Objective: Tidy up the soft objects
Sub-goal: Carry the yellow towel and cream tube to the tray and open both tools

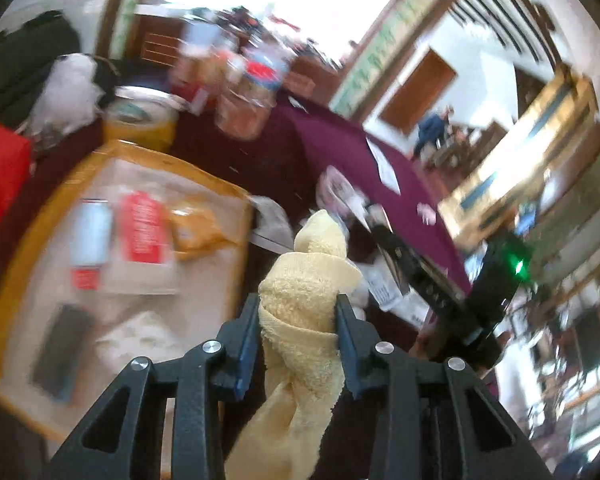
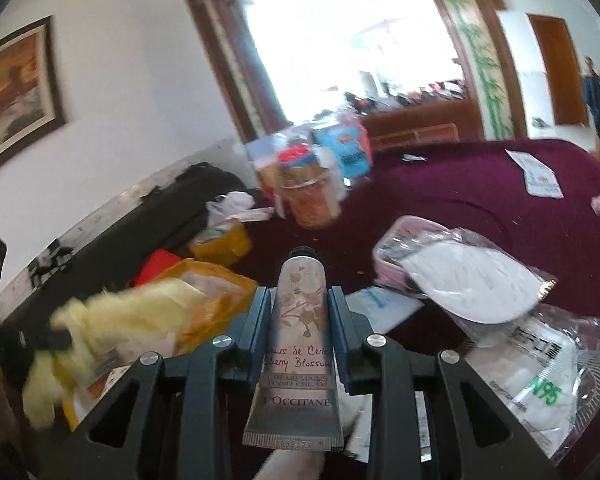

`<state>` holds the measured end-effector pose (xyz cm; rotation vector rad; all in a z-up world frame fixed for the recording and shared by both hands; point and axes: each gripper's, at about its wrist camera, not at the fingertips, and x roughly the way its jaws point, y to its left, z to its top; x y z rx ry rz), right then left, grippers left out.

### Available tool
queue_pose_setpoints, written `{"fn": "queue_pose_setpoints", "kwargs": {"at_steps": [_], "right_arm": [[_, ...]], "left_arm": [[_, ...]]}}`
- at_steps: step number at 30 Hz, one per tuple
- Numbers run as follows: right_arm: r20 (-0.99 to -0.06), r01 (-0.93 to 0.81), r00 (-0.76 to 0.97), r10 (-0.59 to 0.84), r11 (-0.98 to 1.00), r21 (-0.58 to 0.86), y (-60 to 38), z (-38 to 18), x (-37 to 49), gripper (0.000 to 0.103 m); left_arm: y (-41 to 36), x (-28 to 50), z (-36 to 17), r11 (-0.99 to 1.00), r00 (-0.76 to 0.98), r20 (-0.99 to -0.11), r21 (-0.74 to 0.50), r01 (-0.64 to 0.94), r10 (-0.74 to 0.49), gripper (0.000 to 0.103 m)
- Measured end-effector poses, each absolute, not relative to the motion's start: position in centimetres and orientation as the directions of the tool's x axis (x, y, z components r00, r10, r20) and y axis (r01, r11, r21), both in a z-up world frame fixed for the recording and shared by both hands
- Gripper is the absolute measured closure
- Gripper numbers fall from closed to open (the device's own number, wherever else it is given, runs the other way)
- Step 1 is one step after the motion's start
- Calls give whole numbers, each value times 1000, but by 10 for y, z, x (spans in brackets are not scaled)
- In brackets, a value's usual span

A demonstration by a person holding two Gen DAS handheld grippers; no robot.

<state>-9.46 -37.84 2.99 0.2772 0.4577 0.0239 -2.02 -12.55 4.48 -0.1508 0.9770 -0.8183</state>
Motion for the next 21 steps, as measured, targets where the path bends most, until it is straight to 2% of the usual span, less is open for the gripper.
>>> {"fn": "queue_pose_setpoints", "kwargs": {"at_steps": [3,6,10,14,21], "right_arm": [[-402,-26,906,133,965,261,-367,36,-97,75],[-394,-74,891,226,928,366,-354,44,-95,75],[-395,-150,854,340,886,438,-308,53,-86,75],[-448,-189,794,410,868,459,-256,45,-62,75],[-590,-83,725,356,895,439,-227,8,-14,75]], "left_arm": [[-74,-13,57,728,346,-656,-491,479,-671,66],[-38,-4,58,746,386,-644,-507,432,-661,66],[2,11,50,819,476,-667,-467,332,-573,66],[12,31,29,816,470,-669,-505,281,-576,66],[9,56,9,835,476,-687,-481,268,-549,66]]}}
